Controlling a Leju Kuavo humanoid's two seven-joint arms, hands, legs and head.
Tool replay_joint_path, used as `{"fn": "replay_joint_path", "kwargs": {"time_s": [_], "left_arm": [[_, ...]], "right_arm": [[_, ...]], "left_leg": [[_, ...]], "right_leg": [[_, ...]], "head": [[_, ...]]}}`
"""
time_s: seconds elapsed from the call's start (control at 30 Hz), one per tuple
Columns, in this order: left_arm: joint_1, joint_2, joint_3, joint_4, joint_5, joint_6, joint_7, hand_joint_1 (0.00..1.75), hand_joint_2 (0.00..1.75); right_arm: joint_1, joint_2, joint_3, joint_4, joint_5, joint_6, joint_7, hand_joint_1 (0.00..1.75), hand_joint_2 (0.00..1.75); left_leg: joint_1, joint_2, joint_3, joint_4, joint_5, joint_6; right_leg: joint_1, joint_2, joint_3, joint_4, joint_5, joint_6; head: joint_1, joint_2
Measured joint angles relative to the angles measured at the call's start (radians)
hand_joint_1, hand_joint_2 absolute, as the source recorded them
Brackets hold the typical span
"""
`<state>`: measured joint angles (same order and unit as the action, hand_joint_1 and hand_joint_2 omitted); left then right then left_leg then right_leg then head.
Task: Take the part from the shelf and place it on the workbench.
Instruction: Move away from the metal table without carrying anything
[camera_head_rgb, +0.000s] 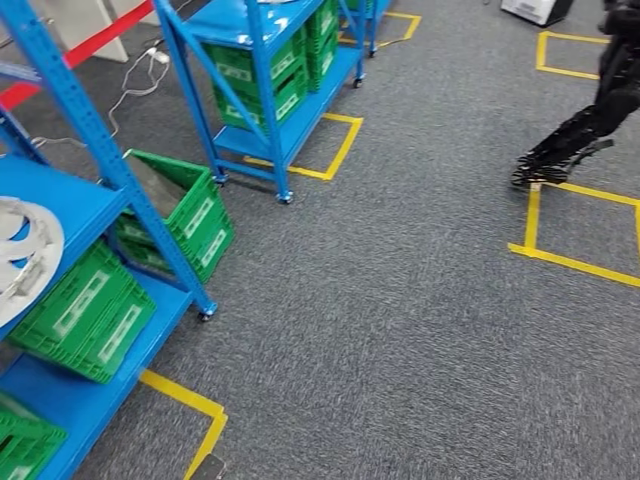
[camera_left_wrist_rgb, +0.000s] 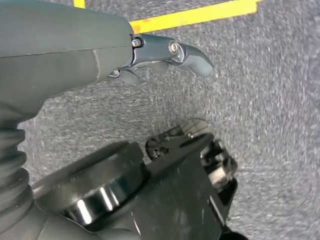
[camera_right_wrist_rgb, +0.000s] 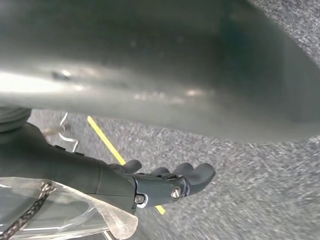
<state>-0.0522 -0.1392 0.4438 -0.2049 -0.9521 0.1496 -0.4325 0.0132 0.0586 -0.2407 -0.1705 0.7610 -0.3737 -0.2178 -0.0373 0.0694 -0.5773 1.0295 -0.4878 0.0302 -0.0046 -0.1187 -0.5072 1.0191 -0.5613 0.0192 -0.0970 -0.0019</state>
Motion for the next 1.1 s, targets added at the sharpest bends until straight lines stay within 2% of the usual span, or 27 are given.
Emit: {"fn": "replay_joint_path", "kwargs": {"time_s": [0.03,0.07,0.1,0.17,0.2,0.23,0.27,0.3,0.33,0.4,0.47,0.5,0.53,0.57,0.6,0.63,0.7,0.73,0.77,0.8,0.83,0.87,0.9,0.93,1.0,1.07,1.1], "left_arm": [[0.001,0.000,0.002,0.000,0.000,0.000,0.000,0.00,1.75],[0.004,0.001,0.003,0.000,0.000,0.001,0.001,0.00,1.75],[0.006,0.002,0.003,0.000,0.000,0.001,0.001,0.00,1.75],[0.004,0.000,0.004,0.000,0.000,0.001,0.002,0.00,1.75],[0.002,-0.001,0.004,0.000,0.000,0.001,0.003,0.00,1.75],[0.001,-0.002,0.004,0.000,0.000,0.001,0.003,0.00,1.75],[0.002,-0.003,0.004,0.000,0.000,0.000,0.003,0.00,1.75],[0.003,-0.003,0.004,0.000,0.000,0.000,0.003,0.00,1.75],[0.004,-0.004,0.004,0.000,0.000,0.000,0.003,0.00,1.75],[0.004,-0.004,0.004,0.000,0.000,-0.001,0.003,0.00,1.75],[0.001,-0.003,0.004,0.000,0.000,-0.001,0.003,0.00,1.75],[0.001,-0.003,0.005,0.000,0.000,-0.001,0.003,0.00,1.75],[0.003,-0.002,0.005,0.000,0.000,-0.001,0.003,0.00,1.75],[0.005,-0.002,0.006,0.000,0.000,-0.001,0.004,0.00,1.75],[0.007,-0.002,0.006,0.000,0.000,-0.001,0.005,0.00,1.75],[0.006,-0.002,0.007,0.000,0.000,-0.002,0.005,0.00,1.75],[0.003,-0.002,0.007,0.000,-0.001,-0.003,0.006,0.00,1.75],[0.001,-0.002,0.007,0.000,-0.001,-0.003,0.007,0.00,1.75],[0.001,-0.002,0.007,0.000,-0.001,-0.003,0.007,0.00,1.75],[0.002,-0.003,0.007,0.000,-0.002,-0.003,0.007,0.00,1.75],[0.003,-0.002,0.007,0.000,-0.002,-0.004,0.007,0.00,1.75],[0.004,-0.002,0.007,0.000,-0.002,-0.004,0.007,0.00,1.75],[0.003,-0.001,0.007,0.000,-0.002,-0.004,0.007,0.00,1.75],[0.001,0.000,0.007,0.000,-0.003,-0.004,0.008,0.00,1.75],[-0.003,0.003,0.008,0.000,-0.003,-0.004,0.009,0.00,1.75],[0.000,0.003,0.008,0.000,-0.003,-0.003,0.011,0.00,1.75],[0.003,0.003,0.008,0.000,-0.003,-0.003,0.012,0.00,1.75]], "right_arm": [[-0.003,0.000,0.000,0.000,0.001,0.000,0.000,0.00,0.00],[-0.006,0.000,0.000,-0.001,0.002,0.000,0.000,0.00,0.00],[-0.008,-0.001,0.000,-0.001,0.003,0.000,0.000,0.00,0.00],[-0.010,-0.001,0.000,-0.001,0.003,-0.001,0.000,0.00,0.00],[-0.009,-0.001,0.000,-0.001,0.003,-0.001,0.000,0.00,0.00],[-0.008,-0.002,-0.001,-0.001,0.003,-0.001,0.001,0.00,0.00],[-0.006,-0.003,-0.001,-0.001,0.003,-0.001,0.001,0.00,0.00],[-0.005,-0.003,-0.001,-0.001,0.003,-0.001,0.002,0.00,0.00],[-0.005,-0.004,-0.001,-0.001,0.003,-0.001,0.002,0.00,0.00],[-0.004,-0.003,-0.002,0.000,0.003,-0.001,0.002,0.00,0.00],[-0.004,-0.002,-0.002,0.000,0.003,0.000,0.002,0.00,0.00],[-0.004,-0.002,-0.002,0.000,0.003,0.000,0.003,0.00,0.00],[-0.004,-0.002,-0.002,0.000,0.003,0.000,0.003,0.00,0.00],[-0.004,-0.002,-0.002,0.000,0.004,0.000,0.003,0.00,0.00],[-0.004,-0.003,-0.002,0.000,0.004,0.000,0.003,0.00,0.00],[-0.003,-0.003,-0.002,0.000,0.004,0.000,0.002,0.00,0.00],[-0.001,-0.003,-0.002,0.000,0.005,0.000,0.002,0.00,0.00],[0.001,-0.003,-0.002,0.000,0.005,0.000,0.002,0.00,0.00],[0.002,-0.003,-0.002,0.000,0.005,0.000,0.002,0.00,0.00],[0.002,-0.004,-0.002,0.000,0.005,0.000,0.002,0.00,0.00],[0.001,-0.004,-0.002,0.000,0.005,0.000,0.002,0.00,0.00],[0.000,-0.004,-0.002,0.000,0.005,0.000,0.002,0.00,0.00],[0.000,-0.003,-0.002,0.000,0.005,0.000,0.002,0.00,0.00],[-0.001,-0.002,-0.002,0.000,0.006,0.000,0.002,0.00,0.00],[-0.004,-0.001,-0.003,0.000,0.006,0.000,0.002,0.00,0.00],[-0.011,-0.001,-0.003,-0.001,0.006,0.000,0.002,0.00,0.00],[-0.013,-0.001,-0.003,-0.002,0.006,0.000,0.002,0.00,0.00]], "left_leg": [[0.002,-0.013,0.003,-0.006,0.003,0.003],[0.004,-0.025,0.007,-0.015,0.007,0.006],[0.007,-0.035,0.012,-0.023,0.012,0.011],[0.014,-0.057,0.019,-0.034,0.018,0.018],[0.016,-0.070,0.019,-0.035,0.018,0.020],[0.017,-0.085,0.019,-0.035,0.017,0.021],[0.019,-0.100,0.020,-0.035,0.017,0.021],[0.022,-0.115,0.022,-0.034,0.016,0.019],[0.026,-0.129,0.024,-0.032,0.013,0.015],[0.032,-0.157,0.025,-0.019,0.005,0.001],[0.034,-0.182,0.017,-0.004,-0.002,-0.013],[0.035,-0.193,0.012,-0.001,-0.002,-0.019],[0.036,-0.203,0.009,-0.002,0.000,-0.023],[0.037,-0.200,0.006,0.001,-0.001,-0.027],[0.036,-0.181,0.000,0.014,-0.009,-0.030],[0.035,-0.153,-0.017,0.049,-0.028,-0.034],[0.034,-0.094,-0.076,0.172,-0.087,-0.040],[0.034,-0.082,-0.110,0.240,-0.114,-0.041],[0.034,-0.078,-0.132,0.283,-0.123,-0.039],[0.033,-0.076,-0.137,0.290,-0.112,-0.035],[0.031,-0.073,-0.122,0.257,-0.083,-0.028],[0.025,-0.063,-0.090,0.192,-0.041,-0.018],[0.016,-0.040,-0.056,0.124,-0.012,-0.006],[0.007,-0.018,-0.026,0.066,0.005,0.005],[-0.006,0.006,-0.004,0.017,0.003,0.018],[-0.004,-0.017,0.002,-0.003,0.007,0.021],[0.000,-0.029,0.010,-0.017,0.013,0.023]], "right_leg": [[-0.001,-0.010,0.003,-0.002,-0.003,0.004],[-0.001,-0.004,0.005,0.002,-0.008,0.007],[-0.003,0.017,0.000,0.018,-0.021,0.011],[-0.005,0.082,-0.047,0.114,-0.070,0.017],[-0.007,0.103,-0.084,0.184,-0.100,0.019],[-0.007,0.113,-0.119,0.246,-0.119,0.022],[-0.008,0.116,-0.142,0.278,-0.119,0.024],[-0.010,0.117,-0.146,0.271,-0.098,0.027],[-0.013,0.121,-0.131,0.225,-0.059,0.031],[-0.023,0.158,-0.073,0.088,0.011,0.043],[-0.027,0.191,-0.037,0.017,0.026,0.039],[-0.024,0.192,-0.031,0.012,0.019,0.031],[-0.024,0.181,-0.028,0.013,0.019,0.021],[-0.023,0.170,-0.025,0.012,0.020,0.015],[-0.023,0.159,-0.023,0.010,0.021,0.010],[-0.023,0.147,-0.021,0.008,0.021,0.005],[-0.018,0.119,-0.018,0.007,0.017,-0.004],[-0.014,0.103,-0.017,0.007,0.014,-0.007],[-0.011,0.088,-0.015,0.007,0.011,-0.010],[-0.009,0.074,-0.011,0.007,0.008,-0.011],[-0.005,0.060,-0.006,0.007,0.004,-0.013],[-0.003,0.048,0.001,0.007,-0.001,-0.013],[-0.001,0.035,0.007,0.006,-0.006,-0.013],[0.001,0.023,0.012,0.004,-0.011,-0.012],[0.003,-0.003,0.016,0.001,-0.016,-0.008],[0.002,-0.020,0.025,-0.005,-0.020,-0.002],[0.002,-0.006,0.027,0.001,-0.027,0.002]], "head": [[0.000,0.000],[0.002,0.000],[0.004,0.000],[0.009,0.000],[0.010,0.000],[0.010,0.000],[0.010,0.000],[0.010,0.000],[0.010,0.000],[0.012,0.000],[0.014,0.000],[0.015,0.000],[0.014,0.000],[0.012,0.000],[0.009,0.000],[0.006,0.000],[0.000,0.000],[0.000,0.000],[0.000,0.000],[0.000,0.000],[0.000,0.000],[0.000,0.000],[0.001,0.000],[0.001,0.000],[0.002,0.000],[0.002,0.000],[0.004,0.000]]}}
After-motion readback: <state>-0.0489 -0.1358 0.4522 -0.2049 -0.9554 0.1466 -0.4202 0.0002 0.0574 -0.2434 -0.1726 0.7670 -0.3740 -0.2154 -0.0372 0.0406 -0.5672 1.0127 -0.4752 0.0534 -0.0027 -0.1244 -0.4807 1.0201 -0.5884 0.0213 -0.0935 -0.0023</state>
